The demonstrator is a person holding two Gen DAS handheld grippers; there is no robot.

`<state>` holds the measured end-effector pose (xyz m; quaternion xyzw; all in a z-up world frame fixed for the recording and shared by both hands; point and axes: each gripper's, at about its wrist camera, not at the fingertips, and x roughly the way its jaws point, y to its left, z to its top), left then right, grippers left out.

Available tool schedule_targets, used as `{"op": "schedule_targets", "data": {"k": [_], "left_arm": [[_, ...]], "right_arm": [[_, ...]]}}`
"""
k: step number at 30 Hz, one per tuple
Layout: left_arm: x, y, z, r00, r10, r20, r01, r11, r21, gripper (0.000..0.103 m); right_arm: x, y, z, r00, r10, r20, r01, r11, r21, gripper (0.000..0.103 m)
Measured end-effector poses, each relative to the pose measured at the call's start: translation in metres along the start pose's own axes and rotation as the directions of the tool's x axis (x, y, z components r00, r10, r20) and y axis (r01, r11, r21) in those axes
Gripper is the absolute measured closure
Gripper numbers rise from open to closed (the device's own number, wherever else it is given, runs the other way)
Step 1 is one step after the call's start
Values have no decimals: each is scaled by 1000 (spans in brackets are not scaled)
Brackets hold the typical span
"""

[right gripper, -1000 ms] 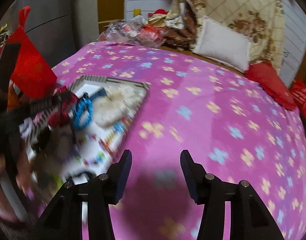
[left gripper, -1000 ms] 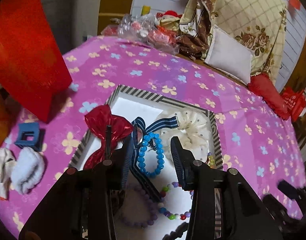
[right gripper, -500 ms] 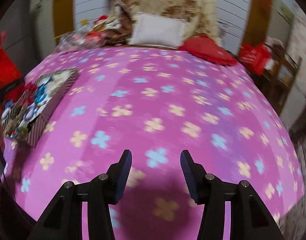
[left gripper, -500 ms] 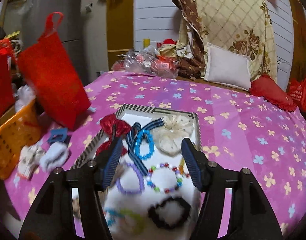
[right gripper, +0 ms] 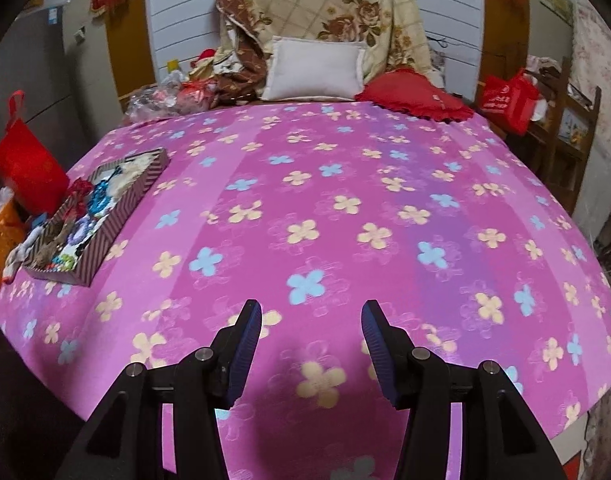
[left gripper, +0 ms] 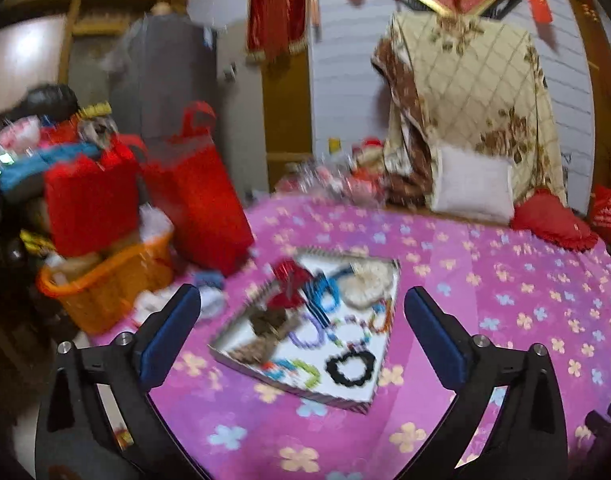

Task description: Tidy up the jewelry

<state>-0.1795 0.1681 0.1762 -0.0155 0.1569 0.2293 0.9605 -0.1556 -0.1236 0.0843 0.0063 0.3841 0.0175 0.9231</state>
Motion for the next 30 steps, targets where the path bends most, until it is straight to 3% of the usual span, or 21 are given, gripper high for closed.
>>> {"op": "schedule_targets", "data": {"k": [2,5,10,14,24,30], "left_arm": [[-22,2,4,997,26,68,-26,1000,-4,1],[-37,0,5,995,6,100,-5,1000,-12,1],[-38,-15,-1,997,-75,20,74,997,32,1],[-46,-23,-10,996,-88,-12,88,995,52,1],[-47,-41,-32,965,-171,-200,198,972,124,1],[-45,-40,-39,951,-193,-242,225,968,114,1]], "right_arm": [[1,3,-3,1000,6,-6,-6,1000,-2,53],[1,5,-8,1000,16,-20,-16,1000,2,53],[-11,11,-12,1000,2,-10,-2,1000,-29,53],[-21,11,-12,1000,-9,17,9,1000,-28,53],[-24,22,-19,1000,-27,1,27,998,-53,51],[-22,30,-23,999,-37,-12,36,996,-76,50]]}}
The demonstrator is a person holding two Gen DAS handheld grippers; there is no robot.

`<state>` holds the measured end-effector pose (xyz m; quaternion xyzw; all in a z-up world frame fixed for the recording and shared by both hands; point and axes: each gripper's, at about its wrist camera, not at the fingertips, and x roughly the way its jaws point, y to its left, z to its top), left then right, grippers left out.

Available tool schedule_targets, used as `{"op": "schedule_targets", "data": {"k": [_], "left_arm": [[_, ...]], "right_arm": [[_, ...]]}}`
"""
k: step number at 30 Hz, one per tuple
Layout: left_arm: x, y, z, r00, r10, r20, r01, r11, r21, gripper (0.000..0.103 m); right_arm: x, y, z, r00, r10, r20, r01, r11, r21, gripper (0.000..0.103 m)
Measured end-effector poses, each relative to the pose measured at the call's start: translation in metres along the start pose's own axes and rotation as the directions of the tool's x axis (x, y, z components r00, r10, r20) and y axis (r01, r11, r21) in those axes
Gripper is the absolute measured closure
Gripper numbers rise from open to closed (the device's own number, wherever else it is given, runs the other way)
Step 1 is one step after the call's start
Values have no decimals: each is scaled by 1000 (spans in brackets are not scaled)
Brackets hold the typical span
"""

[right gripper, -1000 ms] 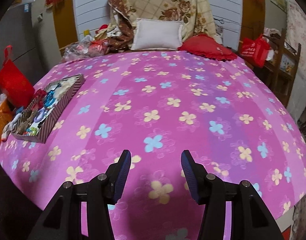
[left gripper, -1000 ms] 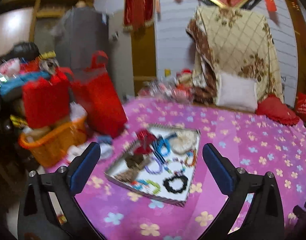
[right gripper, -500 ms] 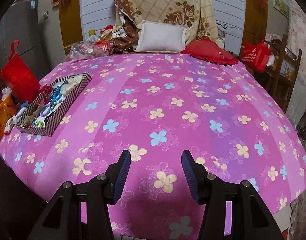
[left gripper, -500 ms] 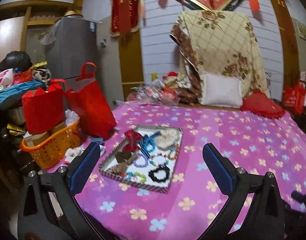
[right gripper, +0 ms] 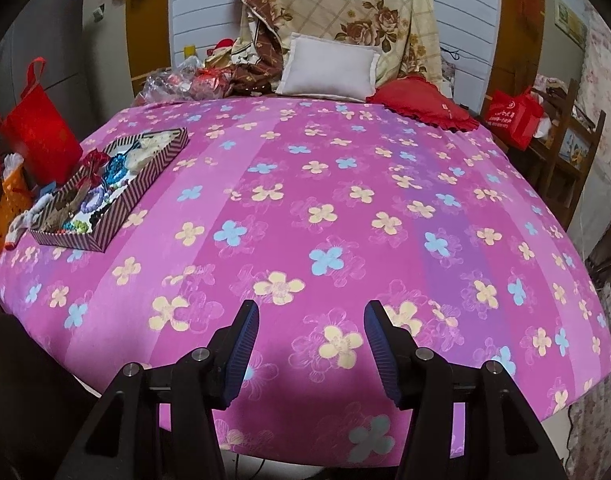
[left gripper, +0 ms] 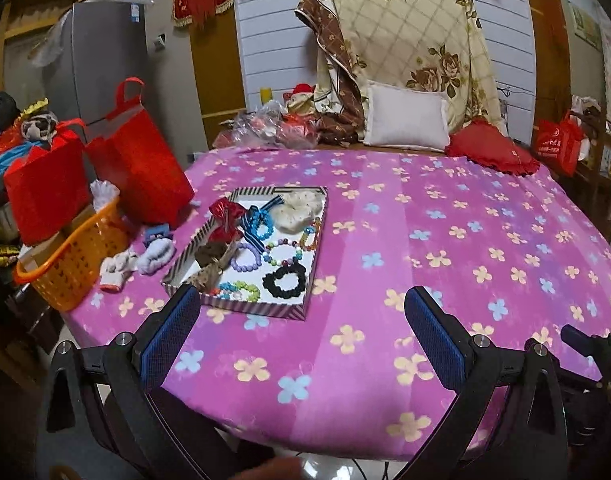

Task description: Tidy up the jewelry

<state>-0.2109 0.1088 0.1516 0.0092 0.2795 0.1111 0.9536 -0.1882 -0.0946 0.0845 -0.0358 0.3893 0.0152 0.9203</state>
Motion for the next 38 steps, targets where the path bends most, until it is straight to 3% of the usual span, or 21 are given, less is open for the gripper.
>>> {"op": "schedule_targets", "data": {"k": [11,26,30,38], "left_arm": [[16,5,-7,995,-37,-90,34,999,-31,1],[21,7,-12,996,-39,-74,37,999,-28,1],[23,14,-12,997,-20,-80,17,999,-39,1],[36,42,-13,987,98,-125,-110,990,-93,1]], "right_arm": [[8,6,-3,1000,-9,-30,9,1000,-14,50],[10,25,-9,999,8,-36,-11,998,-63,50],[11,36,-6,999,24,-44,-28,996,-89,50],[14,43,4,997,49,-55,-54,995,-87,50]]}}
